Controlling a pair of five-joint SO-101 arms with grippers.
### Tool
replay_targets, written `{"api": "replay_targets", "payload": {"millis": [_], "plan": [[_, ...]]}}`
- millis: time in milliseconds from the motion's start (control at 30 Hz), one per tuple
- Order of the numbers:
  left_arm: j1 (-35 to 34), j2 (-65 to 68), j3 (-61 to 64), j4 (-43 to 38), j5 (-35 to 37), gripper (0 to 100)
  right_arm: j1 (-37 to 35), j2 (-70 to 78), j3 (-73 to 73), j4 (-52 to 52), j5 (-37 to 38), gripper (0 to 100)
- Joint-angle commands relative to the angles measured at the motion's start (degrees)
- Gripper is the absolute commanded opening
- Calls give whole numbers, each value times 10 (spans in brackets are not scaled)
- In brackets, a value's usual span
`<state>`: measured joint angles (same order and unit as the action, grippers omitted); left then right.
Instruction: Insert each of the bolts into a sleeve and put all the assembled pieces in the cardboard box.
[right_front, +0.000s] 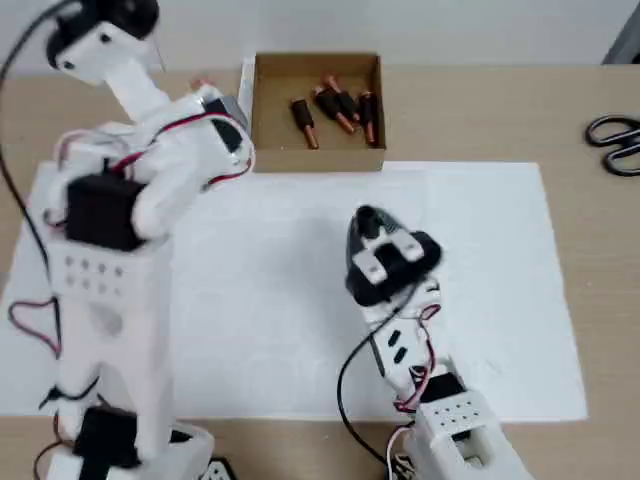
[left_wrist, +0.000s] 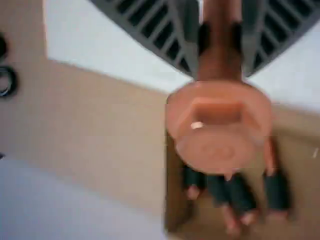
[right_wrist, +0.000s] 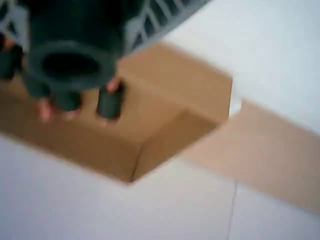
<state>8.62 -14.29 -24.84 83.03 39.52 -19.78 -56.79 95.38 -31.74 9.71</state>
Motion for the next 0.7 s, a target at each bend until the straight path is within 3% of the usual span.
{"api": "replay_targets", "payload": {"millis": [0, 167, 367, 467, 533, 667], "plan": [[12, -59, 47, -78, -36, 7, -4, -11, 0, -30, -4, 5], [102, -135, 225, -253, -104, 7, -4, -11, 3, -71, -4, 5], [180, -229, 543, -621, -238, 7, -4, -11, 4, -96, -38, 5], [199, -279, 664, -776, -265, 7, -4, -11, 4, -96, -78, 5], [210, -308, 700, -795, -267, 7, -4, -6, 4, -95, -102, 5], [229, -355, 713, -750, -267, 7, -4, -10, 4, -36, -121, 5]]}}
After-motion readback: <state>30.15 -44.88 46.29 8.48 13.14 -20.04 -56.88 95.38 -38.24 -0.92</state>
